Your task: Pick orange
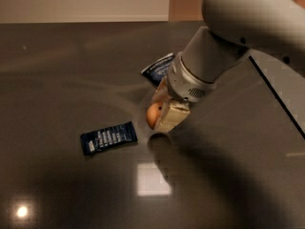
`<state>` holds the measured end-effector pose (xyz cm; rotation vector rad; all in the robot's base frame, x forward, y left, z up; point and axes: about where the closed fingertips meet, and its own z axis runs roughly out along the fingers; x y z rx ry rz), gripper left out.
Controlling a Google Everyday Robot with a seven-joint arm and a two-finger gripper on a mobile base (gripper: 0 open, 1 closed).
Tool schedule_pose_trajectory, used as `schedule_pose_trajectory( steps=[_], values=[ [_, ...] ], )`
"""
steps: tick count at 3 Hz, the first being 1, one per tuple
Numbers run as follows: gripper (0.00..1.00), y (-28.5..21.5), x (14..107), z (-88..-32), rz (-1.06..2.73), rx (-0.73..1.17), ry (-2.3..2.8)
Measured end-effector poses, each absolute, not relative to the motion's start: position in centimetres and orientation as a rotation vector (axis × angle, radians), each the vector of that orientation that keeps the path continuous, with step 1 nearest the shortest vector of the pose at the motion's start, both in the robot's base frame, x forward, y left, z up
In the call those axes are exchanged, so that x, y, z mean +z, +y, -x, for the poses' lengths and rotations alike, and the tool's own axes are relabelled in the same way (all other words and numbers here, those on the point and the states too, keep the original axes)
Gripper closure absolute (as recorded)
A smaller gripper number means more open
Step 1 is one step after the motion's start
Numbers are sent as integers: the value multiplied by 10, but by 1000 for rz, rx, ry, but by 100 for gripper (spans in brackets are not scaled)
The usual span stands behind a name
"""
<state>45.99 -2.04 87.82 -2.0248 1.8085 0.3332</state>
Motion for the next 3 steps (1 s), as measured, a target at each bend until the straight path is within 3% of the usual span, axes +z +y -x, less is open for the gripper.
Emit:
schedule_pose_trajectory(
  steps=[1, 2, 3],
  values=[
    [100, -41, 915, -463, 1994, 352, 1804],
    [100, -70, 973, -444, 2035, 414, 1748],
    [100, -70, 973, -444, 2035, 413, 1748]
  ],
)
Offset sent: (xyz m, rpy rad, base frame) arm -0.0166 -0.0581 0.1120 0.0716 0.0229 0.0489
